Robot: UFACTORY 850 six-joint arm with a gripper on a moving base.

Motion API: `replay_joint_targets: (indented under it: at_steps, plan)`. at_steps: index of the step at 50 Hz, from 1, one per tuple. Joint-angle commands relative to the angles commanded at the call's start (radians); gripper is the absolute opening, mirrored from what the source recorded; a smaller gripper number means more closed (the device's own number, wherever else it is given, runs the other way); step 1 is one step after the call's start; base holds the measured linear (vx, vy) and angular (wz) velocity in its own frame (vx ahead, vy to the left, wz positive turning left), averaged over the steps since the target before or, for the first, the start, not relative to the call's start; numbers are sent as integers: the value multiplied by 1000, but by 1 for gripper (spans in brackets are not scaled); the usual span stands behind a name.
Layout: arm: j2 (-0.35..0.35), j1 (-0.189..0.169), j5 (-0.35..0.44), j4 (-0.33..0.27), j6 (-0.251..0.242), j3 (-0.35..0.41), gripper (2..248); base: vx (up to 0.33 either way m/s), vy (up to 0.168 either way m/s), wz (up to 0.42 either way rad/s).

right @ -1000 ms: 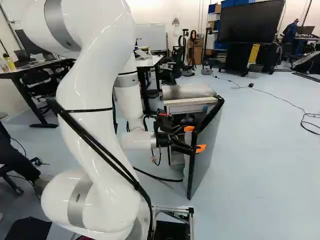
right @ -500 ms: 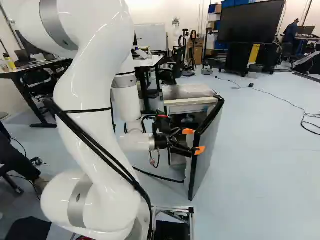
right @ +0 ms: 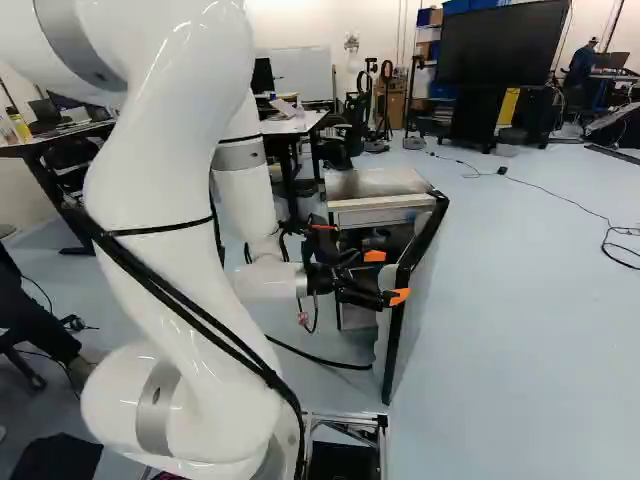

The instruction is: Open the fridge door

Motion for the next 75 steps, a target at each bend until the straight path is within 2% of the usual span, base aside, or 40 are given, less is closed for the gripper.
replay_joint_targets:
  at_steps: [28, 37, 46, 75]
  plan:
    - [-10, 0, -20, 0, 0, -18, 247, 0, 0, 0]
    - [-25, -12, -31, 0, 0, -43, 247, 0, 0, 0]
    - [-49, -46, -36, 0, 0, -84, 247, 0, 0, 0]
    - [-127, -193, -71, 25, 0, -216, 247, 0, 0, 0]
